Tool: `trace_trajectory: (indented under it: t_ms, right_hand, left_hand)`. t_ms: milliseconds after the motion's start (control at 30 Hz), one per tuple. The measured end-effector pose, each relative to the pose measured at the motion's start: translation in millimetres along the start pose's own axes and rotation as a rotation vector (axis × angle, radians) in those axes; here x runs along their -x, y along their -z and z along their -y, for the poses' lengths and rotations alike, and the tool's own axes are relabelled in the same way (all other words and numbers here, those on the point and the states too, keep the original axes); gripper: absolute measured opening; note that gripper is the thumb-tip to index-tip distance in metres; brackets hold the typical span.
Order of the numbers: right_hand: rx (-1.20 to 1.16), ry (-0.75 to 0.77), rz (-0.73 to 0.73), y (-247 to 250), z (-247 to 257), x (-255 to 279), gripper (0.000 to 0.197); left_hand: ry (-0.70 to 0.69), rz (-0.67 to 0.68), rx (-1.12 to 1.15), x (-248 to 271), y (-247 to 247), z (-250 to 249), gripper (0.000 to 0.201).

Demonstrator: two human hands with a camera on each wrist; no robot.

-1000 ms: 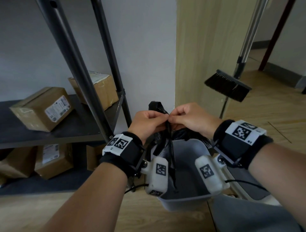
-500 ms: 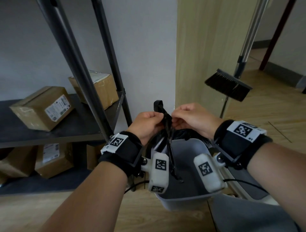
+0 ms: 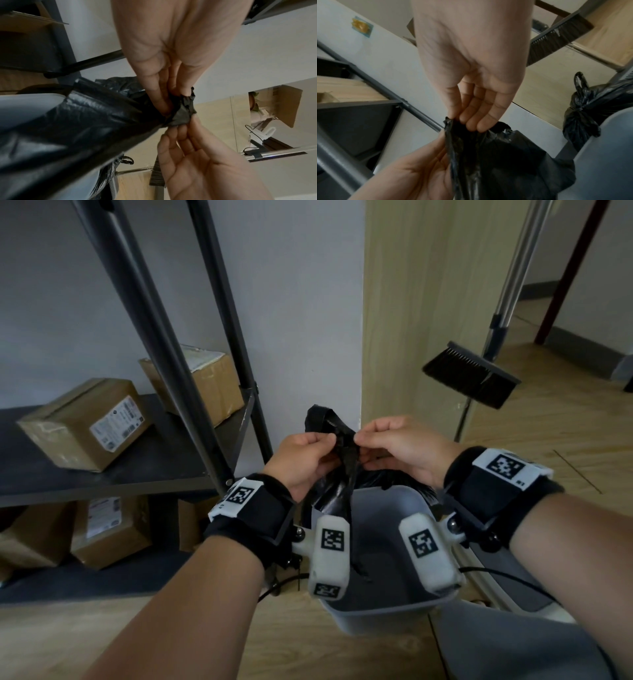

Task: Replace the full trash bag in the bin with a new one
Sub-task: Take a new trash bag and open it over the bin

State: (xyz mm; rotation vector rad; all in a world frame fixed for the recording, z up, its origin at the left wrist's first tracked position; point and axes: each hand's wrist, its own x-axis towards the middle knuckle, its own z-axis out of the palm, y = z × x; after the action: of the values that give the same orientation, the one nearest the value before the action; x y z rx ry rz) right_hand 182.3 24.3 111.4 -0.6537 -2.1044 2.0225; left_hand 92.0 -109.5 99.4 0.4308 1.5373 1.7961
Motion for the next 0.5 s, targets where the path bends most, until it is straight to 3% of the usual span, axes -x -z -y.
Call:
trace_trajectory:
  t_ms: [367,433,500]
  right_hand:
    - [0.021,-0.124,-0.26,23,-15,-1,0.016]
    - [0.019,-0.176,-0.36,34,-21,0,0.017]
    - [0.074,-0.257,-0.427,46,-26,0,0.015]
  left_hand:
    - [0.151,-0.138,0.412,-12,20,-8,0.032]
    - [0.139,-0.163,0.404,-13,27,-10,0.024]
    - [0.089,-0.162,0.209,-10,30,-12,0.011]
